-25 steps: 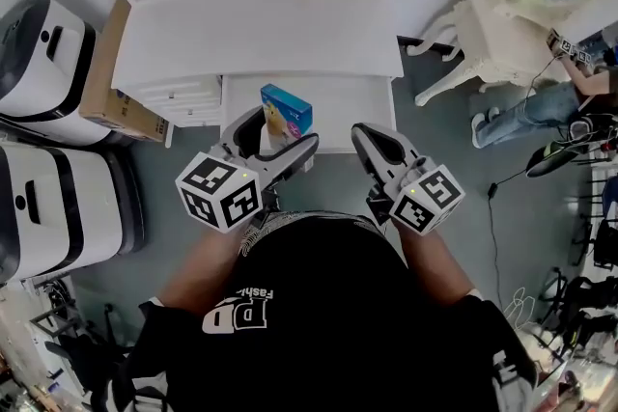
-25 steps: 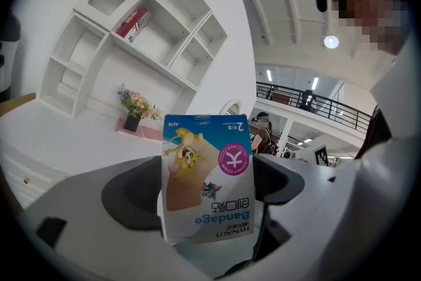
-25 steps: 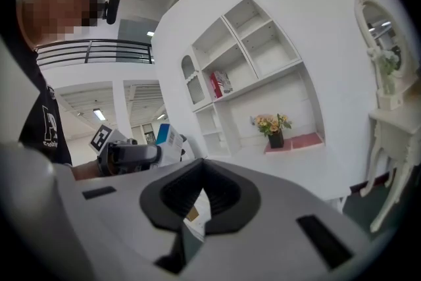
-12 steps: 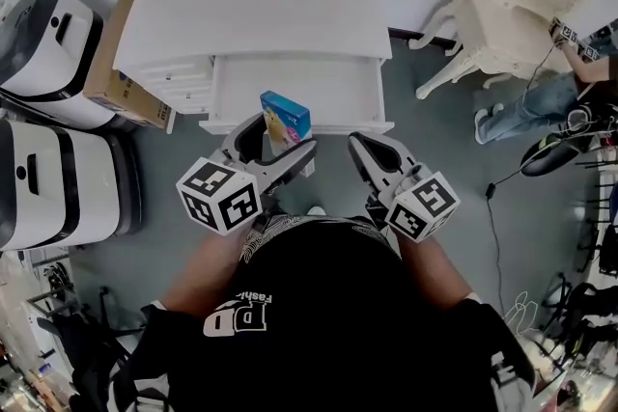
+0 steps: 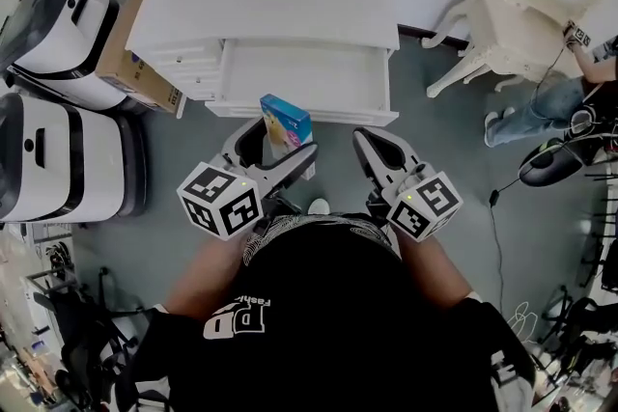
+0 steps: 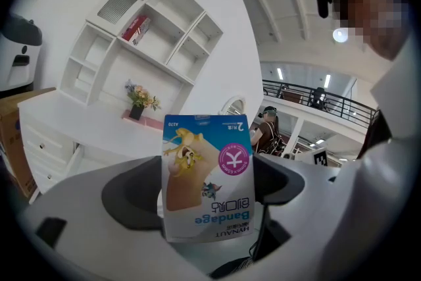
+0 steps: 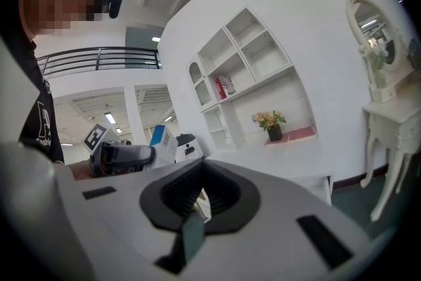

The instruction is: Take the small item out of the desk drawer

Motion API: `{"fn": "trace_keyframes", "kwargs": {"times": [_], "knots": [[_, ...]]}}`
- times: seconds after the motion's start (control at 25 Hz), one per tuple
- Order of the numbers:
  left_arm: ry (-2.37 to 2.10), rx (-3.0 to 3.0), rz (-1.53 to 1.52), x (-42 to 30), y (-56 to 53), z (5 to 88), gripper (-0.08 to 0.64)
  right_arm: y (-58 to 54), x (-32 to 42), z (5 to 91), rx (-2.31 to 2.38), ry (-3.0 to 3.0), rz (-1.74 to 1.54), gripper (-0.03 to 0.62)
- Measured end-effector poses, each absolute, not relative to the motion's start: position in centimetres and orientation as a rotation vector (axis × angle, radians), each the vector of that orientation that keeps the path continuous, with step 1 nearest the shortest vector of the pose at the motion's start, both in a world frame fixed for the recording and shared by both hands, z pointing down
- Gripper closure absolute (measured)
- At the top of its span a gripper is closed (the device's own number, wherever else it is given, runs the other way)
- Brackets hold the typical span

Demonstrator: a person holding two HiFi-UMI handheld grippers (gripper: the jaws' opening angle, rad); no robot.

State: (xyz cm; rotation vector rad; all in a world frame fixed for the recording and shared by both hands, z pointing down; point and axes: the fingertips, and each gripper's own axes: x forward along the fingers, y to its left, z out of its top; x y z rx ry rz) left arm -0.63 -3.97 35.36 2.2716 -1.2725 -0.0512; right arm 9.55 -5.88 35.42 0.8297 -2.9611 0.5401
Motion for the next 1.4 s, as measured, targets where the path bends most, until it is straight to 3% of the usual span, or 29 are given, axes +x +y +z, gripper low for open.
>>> {"fn": "trace_keyframes", "kwargs": {"times": [0.52, 0.96, 1.4], "knots": [[-1.237, 2.354, 0.005, -1.8, -4.4, 33.8, 0.143, -5.6, 7.4, 34.3, 0.861, -2.951, 0.500, 0.584], [-1.163, 2.383, -0.016, -8.0, -4.0, 33.8, 0.142, -4.3, 1.4, 34.0, 0.937, -2.904, 0.442, 0.584], [-1.135, 2.396, -0.013, -8.0, -4.0, 33.6, 0.143, -3.9, 1.8, 33.8, 0.989, -2.879, 0.437, 0.584]]}}
